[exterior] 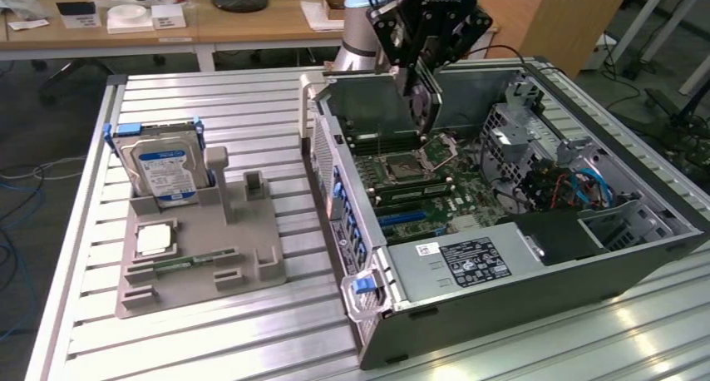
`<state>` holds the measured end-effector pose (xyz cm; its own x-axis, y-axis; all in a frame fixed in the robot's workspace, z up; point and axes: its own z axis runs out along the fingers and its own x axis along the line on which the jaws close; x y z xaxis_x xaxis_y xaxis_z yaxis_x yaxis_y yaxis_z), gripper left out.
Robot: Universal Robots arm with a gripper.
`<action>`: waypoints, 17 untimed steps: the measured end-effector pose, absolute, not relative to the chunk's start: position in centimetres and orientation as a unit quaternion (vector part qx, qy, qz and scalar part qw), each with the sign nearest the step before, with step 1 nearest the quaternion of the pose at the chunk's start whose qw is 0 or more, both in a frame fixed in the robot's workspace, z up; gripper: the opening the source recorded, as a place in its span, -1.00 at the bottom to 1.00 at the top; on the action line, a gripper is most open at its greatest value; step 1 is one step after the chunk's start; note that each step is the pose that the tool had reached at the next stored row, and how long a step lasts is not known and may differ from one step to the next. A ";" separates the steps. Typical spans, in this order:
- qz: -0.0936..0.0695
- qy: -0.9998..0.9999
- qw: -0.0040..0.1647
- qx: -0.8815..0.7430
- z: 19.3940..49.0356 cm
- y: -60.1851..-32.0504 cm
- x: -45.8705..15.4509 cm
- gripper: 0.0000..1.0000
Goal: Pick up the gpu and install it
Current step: 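Pick up the gpu and move the gpu toward the slot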
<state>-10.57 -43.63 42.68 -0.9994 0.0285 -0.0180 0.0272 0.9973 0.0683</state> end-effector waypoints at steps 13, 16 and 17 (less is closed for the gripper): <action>0.034 0.999 0.010 0.014 42.7 -43.6 -8.6 -0.44; 0.034 0.999 0.010 0.014 42.7 -43.6 -8.0 -0.44; 0.034 0.999 0.010 0.014 42.7 -43.6 -7.8 -0.44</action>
